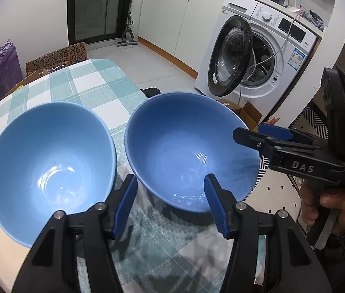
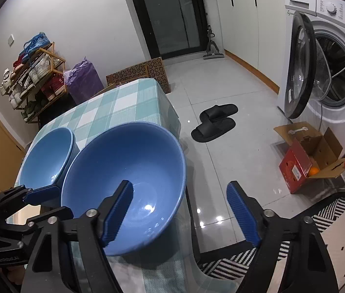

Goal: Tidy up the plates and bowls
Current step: 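Close the left tool on one blue bowl rim while the right tool grips another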

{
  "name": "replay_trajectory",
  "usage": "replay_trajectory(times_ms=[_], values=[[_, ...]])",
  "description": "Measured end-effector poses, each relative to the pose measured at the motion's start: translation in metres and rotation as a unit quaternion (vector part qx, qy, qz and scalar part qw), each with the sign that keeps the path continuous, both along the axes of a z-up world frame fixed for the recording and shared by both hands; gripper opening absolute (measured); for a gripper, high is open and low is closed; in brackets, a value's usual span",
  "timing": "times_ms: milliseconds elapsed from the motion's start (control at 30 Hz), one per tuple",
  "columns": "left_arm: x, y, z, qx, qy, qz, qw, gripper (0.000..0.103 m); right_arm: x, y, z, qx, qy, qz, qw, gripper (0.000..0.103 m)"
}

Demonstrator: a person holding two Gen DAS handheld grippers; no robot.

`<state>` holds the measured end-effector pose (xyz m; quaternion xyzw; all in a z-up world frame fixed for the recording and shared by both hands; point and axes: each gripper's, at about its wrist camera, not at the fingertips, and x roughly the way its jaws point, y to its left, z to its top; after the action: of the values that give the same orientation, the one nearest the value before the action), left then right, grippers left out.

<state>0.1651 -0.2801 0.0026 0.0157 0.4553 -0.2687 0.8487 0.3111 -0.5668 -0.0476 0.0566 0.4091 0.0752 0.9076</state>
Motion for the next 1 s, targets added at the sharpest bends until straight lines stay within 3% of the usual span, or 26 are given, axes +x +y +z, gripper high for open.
replay_trajectory(times_ms=[533, 1000], values=[[0.005, -0.002, -0.002, 0.017, -0.015, 0.004, 0.9997, 0.040, 0.011, 0.010, -0.009, -0.005, 0.003, 0.018, 1.000, 0.041], [0.005, -0.001, -0.002, 0.023, -0.023, 0.005, 0.9995, 0.034, 0.004, 0.008, -0.007, -0.015, 0.001, 0.015, 1.000, 0.030]])
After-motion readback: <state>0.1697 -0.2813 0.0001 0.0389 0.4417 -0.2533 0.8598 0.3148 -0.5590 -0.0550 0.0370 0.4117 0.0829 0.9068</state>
